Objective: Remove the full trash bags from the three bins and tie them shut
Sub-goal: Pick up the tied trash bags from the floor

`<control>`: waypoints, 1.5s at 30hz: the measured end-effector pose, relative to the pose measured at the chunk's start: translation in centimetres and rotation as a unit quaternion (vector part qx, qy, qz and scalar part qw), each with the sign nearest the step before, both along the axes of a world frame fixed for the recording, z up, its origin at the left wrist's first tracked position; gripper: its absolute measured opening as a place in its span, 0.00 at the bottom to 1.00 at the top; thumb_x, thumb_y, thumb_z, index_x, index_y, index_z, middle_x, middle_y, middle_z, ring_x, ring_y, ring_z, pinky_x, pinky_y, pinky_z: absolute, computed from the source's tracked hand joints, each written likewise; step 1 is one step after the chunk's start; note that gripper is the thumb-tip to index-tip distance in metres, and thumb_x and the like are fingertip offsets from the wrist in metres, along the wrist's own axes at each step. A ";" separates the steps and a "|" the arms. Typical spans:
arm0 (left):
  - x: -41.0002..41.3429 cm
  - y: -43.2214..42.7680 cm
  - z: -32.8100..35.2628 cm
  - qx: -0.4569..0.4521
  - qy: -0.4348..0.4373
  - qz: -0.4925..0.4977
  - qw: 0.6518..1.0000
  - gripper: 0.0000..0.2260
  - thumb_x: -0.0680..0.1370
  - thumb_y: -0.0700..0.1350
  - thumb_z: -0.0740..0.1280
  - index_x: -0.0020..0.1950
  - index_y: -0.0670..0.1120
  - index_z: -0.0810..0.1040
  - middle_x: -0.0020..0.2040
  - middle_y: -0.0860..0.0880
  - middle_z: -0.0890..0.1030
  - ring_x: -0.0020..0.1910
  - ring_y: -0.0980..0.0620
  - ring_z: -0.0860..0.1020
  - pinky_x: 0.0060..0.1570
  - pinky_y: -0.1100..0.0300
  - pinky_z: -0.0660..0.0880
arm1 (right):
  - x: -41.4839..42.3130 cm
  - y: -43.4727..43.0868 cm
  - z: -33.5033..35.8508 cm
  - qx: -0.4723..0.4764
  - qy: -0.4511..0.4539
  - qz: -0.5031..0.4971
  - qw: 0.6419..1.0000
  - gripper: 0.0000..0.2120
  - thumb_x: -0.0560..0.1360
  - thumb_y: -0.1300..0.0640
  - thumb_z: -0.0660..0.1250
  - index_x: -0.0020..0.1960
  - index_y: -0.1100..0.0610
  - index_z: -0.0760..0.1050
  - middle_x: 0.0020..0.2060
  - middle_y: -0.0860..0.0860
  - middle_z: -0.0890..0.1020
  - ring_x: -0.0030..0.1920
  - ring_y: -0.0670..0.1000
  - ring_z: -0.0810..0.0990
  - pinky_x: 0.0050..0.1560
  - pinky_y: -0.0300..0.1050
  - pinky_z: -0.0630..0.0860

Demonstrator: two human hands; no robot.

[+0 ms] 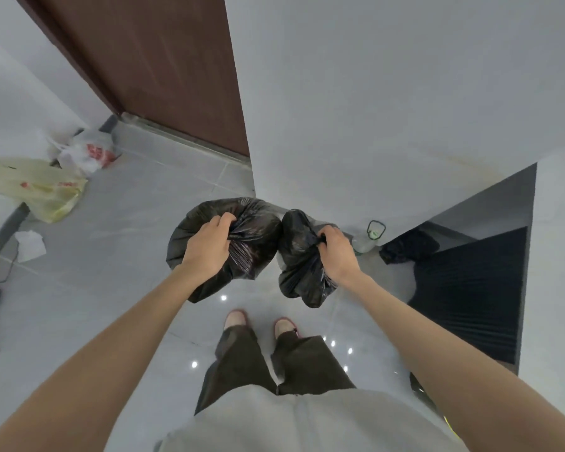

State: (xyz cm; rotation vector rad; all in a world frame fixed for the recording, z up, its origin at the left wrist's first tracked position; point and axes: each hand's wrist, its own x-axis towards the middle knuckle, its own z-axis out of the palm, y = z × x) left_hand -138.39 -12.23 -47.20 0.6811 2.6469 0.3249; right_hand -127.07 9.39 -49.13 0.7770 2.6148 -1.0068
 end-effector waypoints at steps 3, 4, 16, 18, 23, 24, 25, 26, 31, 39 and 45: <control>-4.5 1.3 -1.4 -0.012 -0.016 -0.028 0.999 0.19 0.78 0.39 0.60 0.68 0.46 0.63 0.62 0.44 0.73 0.58 0.44 0.74 0.51 0.49 0.75 | -3.5 0.7 -1.6 -0.012 -0.016 -0.047 0.999 0.12 0.78 0.67 0.55 0.59 0.64 0.71 0.58 0.60 0.74 0.58 0.61 0.73 0.56 0.50 0.70; -5.9 1.7 -1.9 -0.015 -0.021 -0.037 0.999 0.18 0.78 0.39 0.60 0.68 0.45 0.63 0.62 0.44 0.73 0.58 0.44 0.74 0.52 0.49 0.75 | -4.4 0.8 -2.2 -0.016 -0.022 -0.061 0.998 0.12 0.78 0.66 0.55 0.59 0.64 0.71 0.58 0.60 0.74 0.58 0.61 0.73 0.56 0.50 0.70; -15.7 4.5 -12.6 -0.003 -0.089 -0.101 0.991 0.16 0.78 0.37 0.62 0.64 0.43 0.64 0.59 0.41 0.75 0.51 0.41 0.78 0.51 0.50 0.76 | -11.4 0.0 -12.7 -0.038 -0.079 -0.264 0.961 0.11 0.78 0.67 0.54 0.57 0.65 0.71 0.56 0.61 0.75 0.55 0.60 0.74 0.55 0.51 0.72; -16.3 4.8 -15.7 -0.001 -0.100 -0.094 0.991 0.16 0.78 0.37 0.62 0.65 0.42 0.64 0.60 0.40 0.75 0.52 0.40 0.78 0.51 0.49 0.76 | -11.9 0.1 -15.5 -0.045 -0.081 -0.298 0.950 0.10 0.78 0.67 0.54 0.56 0.65 0.71 0.56 0.61 0.75 0.54 0.60 0.74 0.53 0.50 0.72; -17.4 5.4 -24.2 0.010 -0.108 -0.057 0.992 0.16 0.78 0.37 0.61 0.65 0.41 0.65 0.61 0.39 0.74 0.56 0.39 0.76 0.54 0.48 0.73 | -12.7 0.4 -23.9 -0.063 -0.070 -0.359 0.929 0.11 0.78 0.66 0.56 0.58 0.64 0.71 0.57 0.61 0.76 0.56 0.60 0.75 0.56 0.50 0.72; -17.5 5.5 -25.9 0.013 -0.107 -0.053 0.993 0.15 0.78 0.37 0.60 0.65 0.41 0.65 0.61 0.39 0.74 0.56 0.39 0.76 0.54 0.48 0.73 | -12.9 0.5 -25.7 -0.064 -0.067 -0.364 0.927 0.12 0.78 0.66 0.56 0.59 0.63 0.71 0.57 0.60 0.76 0.57 0.60 0.75 0.58 0.52 0.72; -17.7 5.6 -27.7 0.016 -0.107 -0.050 0.993 0.15 0.78 0.37 0.60 0.64 0.40 0.65 0.61 0.39 0.74 0.57 0.38 0.76 0.54 0.48 0.72 | -13.0 0.7 -27.4 -0.063 -0.065 -0.365 0.926 0.12 0.78 0.66 0.56 0.59 0.63 0.71 0.57 0.60 0.76 0.57 0.60 0.74 0.60 0.53 0.72; -17.9 5.8 -29.4 0.019 -0.108 -0.047 0.993 0.15 0.78 0.37 0.60 0.64 0.40 0.65 0.60 0.39 0.75 0.57 0.38 0.75 0.55 0.48 0.72 | -13.2 0.8 -29.1 -0.063 -0.064 -0.364 0.927 0.12 0.78 0.65 0.56 0.59 0.62 0.71 0.57 0.60 0.76 0.58 0.60 0.74 0.60 0.54 0.72; -18.6 6.3 -37.4 0.040 -0.125 -0.035 0.991 0.14 0.78 0.38 0.61 0.63 0.41 0.66 0.59 0.40 0.76 0.57 0.40 0.76 0.57 0.47 0.73 | -14.3 1.6 -36.7 -0.055 -0.054 -0.360 0.930 0.11 0.78 0.65 0.56 0.59 0.61 0.71 0.57 0.59 0.76 0.57 0.58 0.75 0.59 0.52 0.73; -20.0 7.7 -45.5 0.075 -0.118 -0.027 0.990 0.14 0.78 0.38 0.61 0.63 0.41 0.67 0.60 0.41 0.75 0.58 0.41 0.75 0.58 0.48 0.73 | -16.4 2.9 -44.8 -0.033 -0.023 -0.352 0.935 0.09 0.77 0.65 0.57 0.55 0.62 0.72 0.53 0.59 0.77 0.54 0.58 0.75 0.56 0.51 0.73; -20.8 8.7 -48.8 0.083 -0.124 -0.026 0.988 0.13 0.79 0.37 0.60 0.63 0.41 0.67 0.60 0.40 0.74 0.57 0.41 0.75 0.57 0.50 0.72 | -17.5 3.6 -47.8 -0.042 -0.020 -0.347 0.937 0.11 0.77 0.65 0.55 0.57 0.62 0.72 0.56 0.59 0.77 0.57 0.58 0.75 0.60 0.53 0.72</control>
